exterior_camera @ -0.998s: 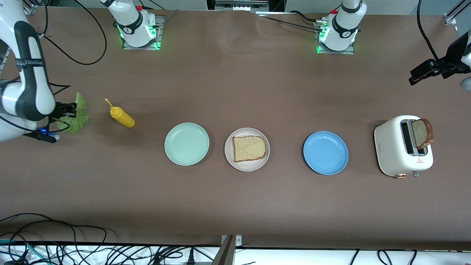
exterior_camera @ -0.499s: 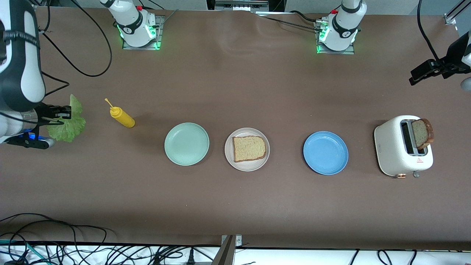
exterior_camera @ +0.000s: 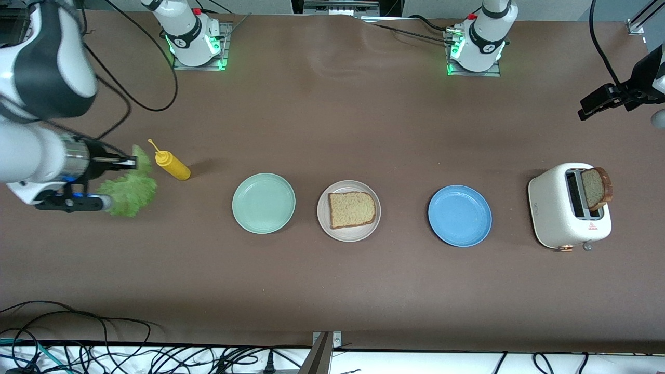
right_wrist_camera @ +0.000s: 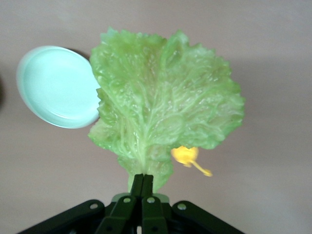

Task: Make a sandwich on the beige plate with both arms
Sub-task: 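Carry the lettuce leaf with the right gripper over the bread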

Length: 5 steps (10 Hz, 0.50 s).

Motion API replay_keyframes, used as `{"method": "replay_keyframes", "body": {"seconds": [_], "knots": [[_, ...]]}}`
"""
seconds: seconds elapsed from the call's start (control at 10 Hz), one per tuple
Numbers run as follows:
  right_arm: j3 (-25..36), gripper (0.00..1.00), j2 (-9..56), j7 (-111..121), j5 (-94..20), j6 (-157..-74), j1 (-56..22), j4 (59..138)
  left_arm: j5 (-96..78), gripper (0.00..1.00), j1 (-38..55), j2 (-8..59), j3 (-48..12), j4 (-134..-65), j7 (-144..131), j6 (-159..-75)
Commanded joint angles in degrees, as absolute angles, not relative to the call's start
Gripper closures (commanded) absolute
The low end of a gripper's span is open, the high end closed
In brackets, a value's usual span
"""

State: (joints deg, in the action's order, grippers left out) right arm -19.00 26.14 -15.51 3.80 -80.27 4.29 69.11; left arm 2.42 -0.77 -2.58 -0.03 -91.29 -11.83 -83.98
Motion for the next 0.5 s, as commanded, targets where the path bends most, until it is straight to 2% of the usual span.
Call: {"method": "replay_keyframes", "body": {"seconds": [0.0, 0.4], "knots": [[-24.7, 1.00, 27.6, -25.2, 3.3, -86.4, 2.4, 67.7, 1.1, 0.00, -1.3, -2.5, -0.3, -90.6, -11.7, -83.3], [-24.8, 1.00, 32.2, -41.3, 3.3, -98.8, -6.2, 67.7, 1.2, 0.00, -1.8, -2.5, -0.3, -90.7, -11.7, -83.3]]}}
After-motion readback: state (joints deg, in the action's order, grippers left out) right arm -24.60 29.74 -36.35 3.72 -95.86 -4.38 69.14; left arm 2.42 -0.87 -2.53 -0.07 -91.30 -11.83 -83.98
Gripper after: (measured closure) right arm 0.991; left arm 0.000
